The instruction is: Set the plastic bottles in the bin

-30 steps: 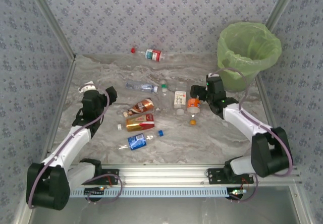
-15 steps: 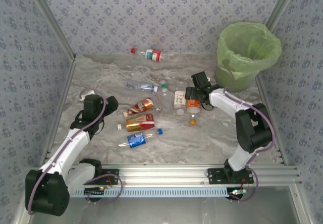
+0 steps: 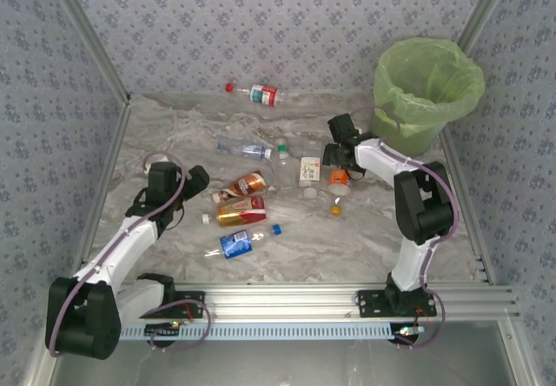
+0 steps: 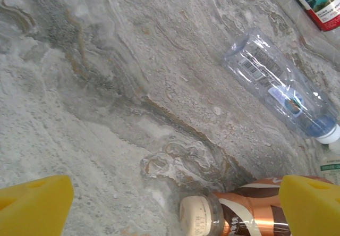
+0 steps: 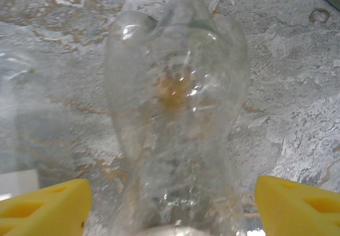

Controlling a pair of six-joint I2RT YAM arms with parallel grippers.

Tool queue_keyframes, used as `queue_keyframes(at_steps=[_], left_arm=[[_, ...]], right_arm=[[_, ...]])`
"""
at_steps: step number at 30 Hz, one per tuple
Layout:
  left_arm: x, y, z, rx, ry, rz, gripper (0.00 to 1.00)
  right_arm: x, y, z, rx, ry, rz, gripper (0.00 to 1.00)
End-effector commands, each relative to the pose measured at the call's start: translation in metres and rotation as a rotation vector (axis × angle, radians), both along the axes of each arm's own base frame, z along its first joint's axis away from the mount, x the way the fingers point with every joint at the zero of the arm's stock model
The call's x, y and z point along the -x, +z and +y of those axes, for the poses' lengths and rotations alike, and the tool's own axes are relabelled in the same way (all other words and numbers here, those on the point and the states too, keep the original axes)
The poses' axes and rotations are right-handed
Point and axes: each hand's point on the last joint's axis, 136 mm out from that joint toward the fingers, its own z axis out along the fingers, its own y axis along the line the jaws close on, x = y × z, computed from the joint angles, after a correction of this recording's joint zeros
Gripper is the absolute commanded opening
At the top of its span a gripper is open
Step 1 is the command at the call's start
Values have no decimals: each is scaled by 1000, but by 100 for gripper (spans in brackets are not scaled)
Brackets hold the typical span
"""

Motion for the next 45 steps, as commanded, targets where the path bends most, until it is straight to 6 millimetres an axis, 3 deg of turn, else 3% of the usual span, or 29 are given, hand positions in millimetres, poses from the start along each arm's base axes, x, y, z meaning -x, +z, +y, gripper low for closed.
queue_keyframes(at_steps=[1, 7, 14, 18, 24, 25, 31, 38, 45], left_arm=[[-4, 3, -11, 68, -21, -27, 99], [-4, 11, -4, 48, 13, -28, 99], [18, 39, 4, 9, 10, -24, 99], [26, 54, -2, 38, -25, -16, 99], [16, 70, -23, 80, -129, 23, 99], [13, 71, -30, 102, -151, 35, 99], [-5, 82, -54, 182, -226, 78, 99], [-38, 96, -61, 149, -264, 55, 99], [-36, 84, -70, 140, -355, 91, 99]], right_arm=[[-3, -12, -10, -8, -29, 47, 85], [-8, -34, -14, 22, -17, 130, 88], [4, -54, -11, -27, -41, 172, 79], [10, -57, -9, -52, -69, 156, 77], [8, -20, -18, -12, -104, 15, 65], [18, -22, -23, 10, -103, 24, 64], [21, 12, -23, 36, -82, -88, 56], [22, 60, -17, 94, -62, -259, 49], [23, 119, -9, 56, -26, -422, 38]])
